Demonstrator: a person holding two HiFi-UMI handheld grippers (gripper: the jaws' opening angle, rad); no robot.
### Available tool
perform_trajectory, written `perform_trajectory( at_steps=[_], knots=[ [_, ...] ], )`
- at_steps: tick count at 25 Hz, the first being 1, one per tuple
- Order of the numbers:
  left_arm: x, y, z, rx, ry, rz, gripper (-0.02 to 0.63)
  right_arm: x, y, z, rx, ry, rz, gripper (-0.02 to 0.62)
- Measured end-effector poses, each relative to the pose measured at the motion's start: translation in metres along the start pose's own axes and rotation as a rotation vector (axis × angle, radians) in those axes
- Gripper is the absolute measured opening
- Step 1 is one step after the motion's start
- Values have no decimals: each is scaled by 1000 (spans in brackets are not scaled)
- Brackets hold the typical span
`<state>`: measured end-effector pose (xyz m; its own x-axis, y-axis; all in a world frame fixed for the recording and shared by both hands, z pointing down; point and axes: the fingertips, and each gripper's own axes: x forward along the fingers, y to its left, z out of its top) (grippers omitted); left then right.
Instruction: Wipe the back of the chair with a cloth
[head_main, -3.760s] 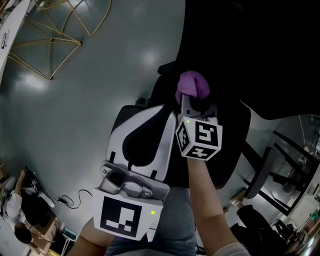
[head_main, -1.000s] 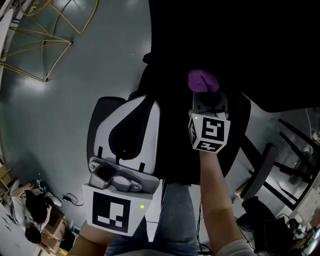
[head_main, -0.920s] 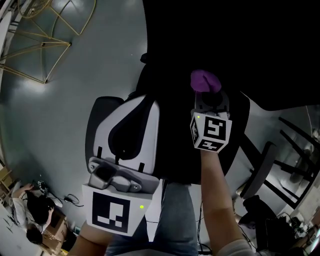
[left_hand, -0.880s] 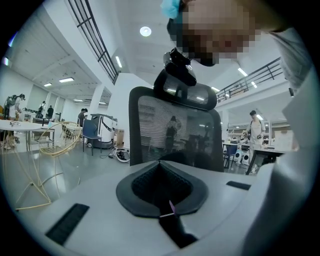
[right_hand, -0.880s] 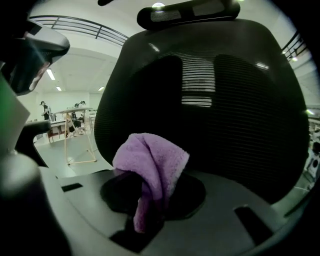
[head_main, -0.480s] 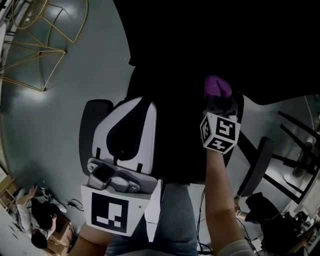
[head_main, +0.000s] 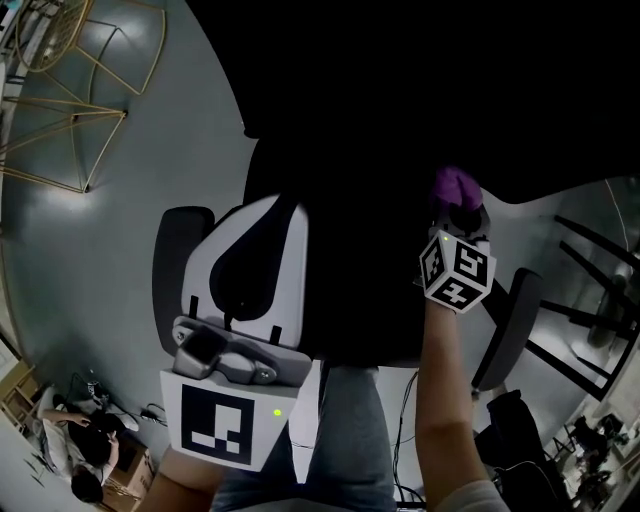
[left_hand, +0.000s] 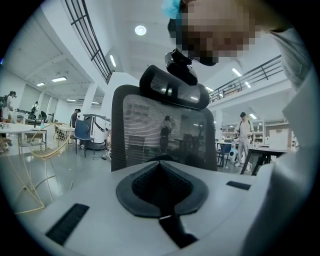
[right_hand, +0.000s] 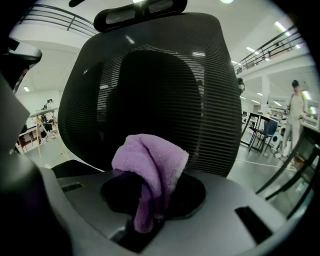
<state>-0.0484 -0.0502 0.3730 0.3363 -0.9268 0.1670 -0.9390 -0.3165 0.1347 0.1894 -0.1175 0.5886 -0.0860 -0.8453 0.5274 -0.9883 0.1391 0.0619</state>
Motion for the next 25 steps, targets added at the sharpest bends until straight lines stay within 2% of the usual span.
perform_trajectory(
  at_steps=[17,25],
  knots=[
    [6,-11,2,8,4,-21,12,-19,-76,-25,175,46,-180,104],
    [9,-21,1,11,5,-40,12,-22,-71,-28,163,53,-166,103]
  ],
)
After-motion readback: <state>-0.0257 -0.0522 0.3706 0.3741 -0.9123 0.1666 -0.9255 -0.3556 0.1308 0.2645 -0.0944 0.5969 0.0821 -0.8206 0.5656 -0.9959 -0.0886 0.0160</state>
